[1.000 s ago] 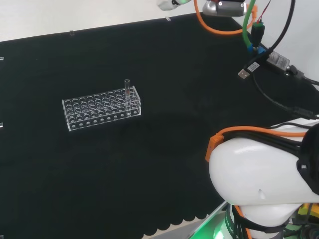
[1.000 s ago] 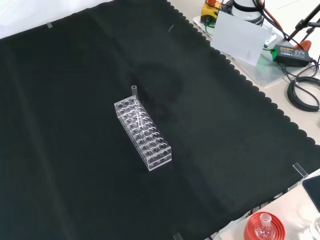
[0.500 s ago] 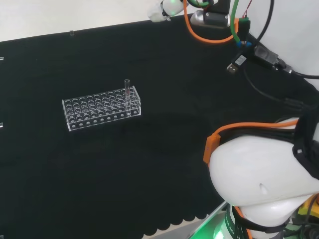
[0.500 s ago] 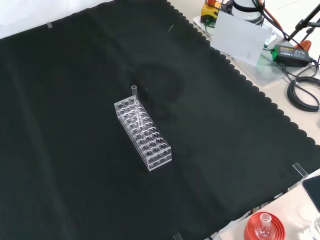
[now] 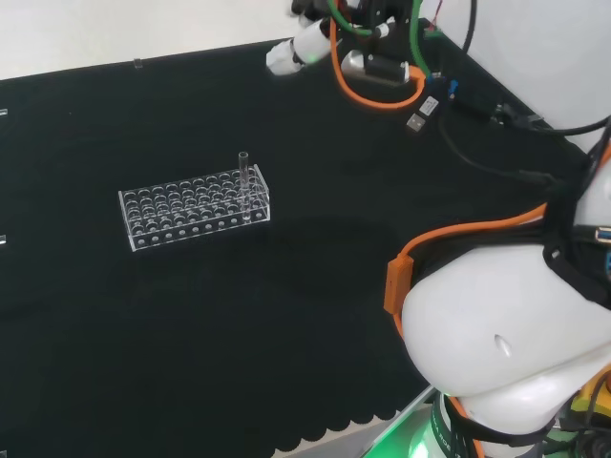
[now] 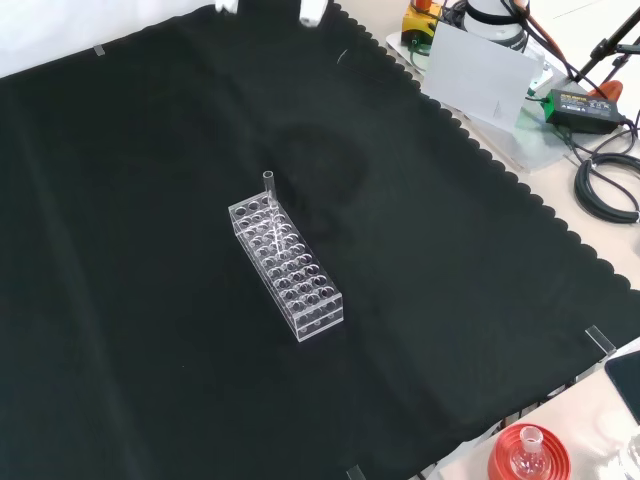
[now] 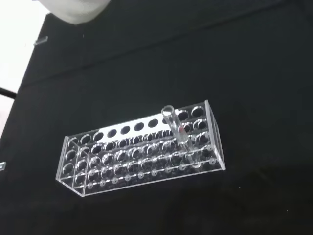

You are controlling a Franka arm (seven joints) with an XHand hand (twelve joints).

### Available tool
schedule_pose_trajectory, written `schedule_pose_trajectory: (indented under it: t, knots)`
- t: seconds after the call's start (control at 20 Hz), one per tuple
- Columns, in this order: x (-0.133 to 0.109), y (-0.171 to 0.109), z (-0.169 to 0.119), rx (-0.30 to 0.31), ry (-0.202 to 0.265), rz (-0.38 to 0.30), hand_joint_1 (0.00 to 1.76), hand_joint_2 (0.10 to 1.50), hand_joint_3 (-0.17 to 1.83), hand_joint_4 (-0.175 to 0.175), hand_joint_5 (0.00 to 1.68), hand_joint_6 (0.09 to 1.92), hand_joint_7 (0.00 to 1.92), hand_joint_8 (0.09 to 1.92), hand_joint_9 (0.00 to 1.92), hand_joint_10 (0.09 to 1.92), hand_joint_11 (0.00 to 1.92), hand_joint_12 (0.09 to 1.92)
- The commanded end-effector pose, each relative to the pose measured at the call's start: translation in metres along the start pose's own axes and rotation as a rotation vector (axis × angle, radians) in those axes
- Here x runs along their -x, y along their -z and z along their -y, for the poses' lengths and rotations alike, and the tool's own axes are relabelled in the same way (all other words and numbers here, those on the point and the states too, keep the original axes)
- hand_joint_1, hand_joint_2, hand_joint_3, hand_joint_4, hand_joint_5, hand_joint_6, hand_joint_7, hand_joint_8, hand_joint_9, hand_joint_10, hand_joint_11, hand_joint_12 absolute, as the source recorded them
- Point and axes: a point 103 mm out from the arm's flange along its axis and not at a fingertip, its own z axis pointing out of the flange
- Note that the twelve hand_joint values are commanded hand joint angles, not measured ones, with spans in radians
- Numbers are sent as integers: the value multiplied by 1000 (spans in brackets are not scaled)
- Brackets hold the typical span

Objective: Pick up the test tube.

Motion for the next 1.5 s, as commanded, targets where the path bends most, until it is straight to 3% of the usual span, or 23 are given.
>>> schedule_pose_trajectory:
  t: [0.05,0.7,1.3,1.5]
  knots:
    - [-6,-39,-38,-53,25,-7,809,793,256,-4,320,87,234,726,56,915,0,1239]
    - [-24,-106,-90,-168,88,26,913,768,314,-3,364,87,284,719,109,907,0,1276]
    - [-20,-162,-106,-252,110,34,967,696,489,-5,446,100,372,717,172,902,0,1319]
    - [-17,-169,-109,-258,109,43,978,679,528,-4,477,157,400,711,194,894,0,1345]
